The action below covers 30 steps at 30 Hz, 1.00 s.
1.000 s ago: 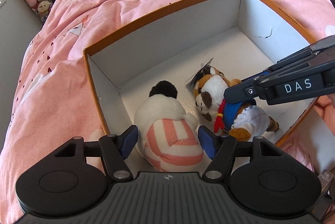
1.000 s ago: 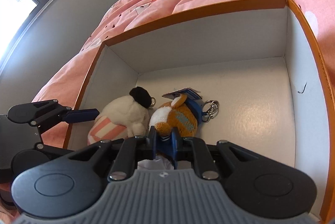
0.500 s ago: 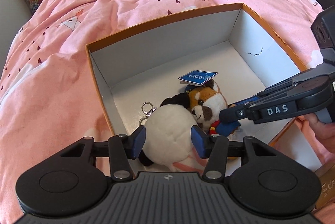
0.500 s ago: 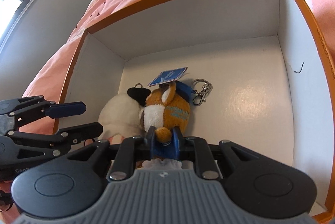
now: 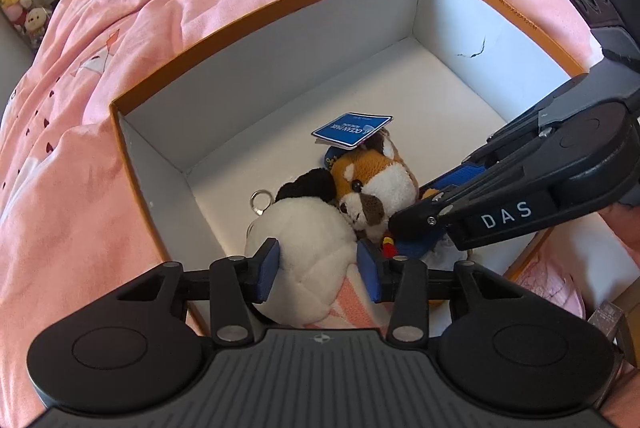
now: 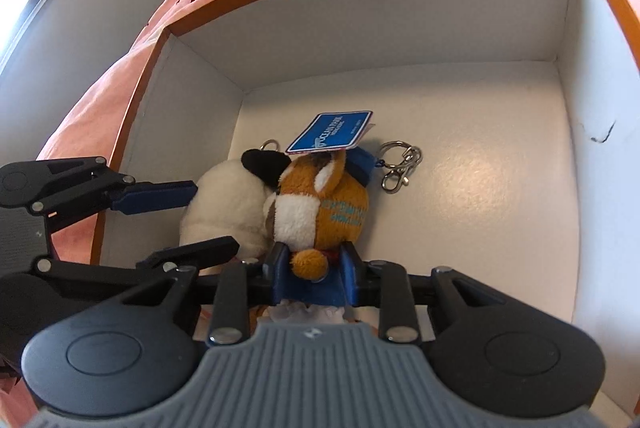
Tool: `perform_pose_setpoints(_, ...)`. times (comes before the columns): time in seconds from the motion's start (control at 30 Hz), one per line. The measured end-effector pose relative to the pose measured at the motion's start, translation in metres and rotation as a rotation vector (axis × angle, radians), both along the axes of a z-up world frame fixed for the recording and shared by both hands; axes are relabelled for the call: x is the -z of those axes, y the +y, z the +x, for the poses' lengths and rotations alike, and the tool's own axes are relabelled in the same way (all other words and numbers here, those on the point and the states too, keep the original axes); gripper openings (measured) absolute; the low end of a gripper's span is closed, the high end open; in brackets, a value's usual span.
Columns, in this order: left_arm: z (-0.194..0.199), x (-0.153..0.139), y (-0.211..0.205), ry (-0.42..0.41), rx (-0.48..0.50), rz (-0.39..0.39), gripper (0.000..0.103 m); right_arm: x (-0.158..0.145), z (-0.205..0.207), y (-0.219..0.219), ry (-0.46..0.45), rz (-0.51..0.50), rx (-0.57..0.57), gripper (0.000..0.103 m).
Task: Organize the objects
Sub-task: 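Open both grippers to release the plushes in the box, then grasp the photo-card box with the left gripper while the right grasps the gold box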
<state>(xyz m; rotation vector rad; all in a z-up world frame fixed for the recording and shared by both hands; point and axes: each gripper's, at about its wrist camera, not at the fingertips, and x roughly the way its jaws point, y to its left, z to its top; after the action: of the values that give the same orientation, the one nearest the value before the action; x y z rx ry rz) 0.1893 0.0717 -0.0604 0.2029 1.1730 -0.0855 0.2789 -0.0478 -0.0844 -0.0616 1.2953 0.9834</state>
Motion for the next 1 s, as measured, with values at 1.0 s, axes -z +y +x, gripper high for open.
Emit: perform_pose_setpoints(1.0,-0.074,-0.075,-0.014,-0.285,-0.021,-0.273,0.042,-0.085,-0.05,-0.05,-0.277,0.058,0.051,0.039)
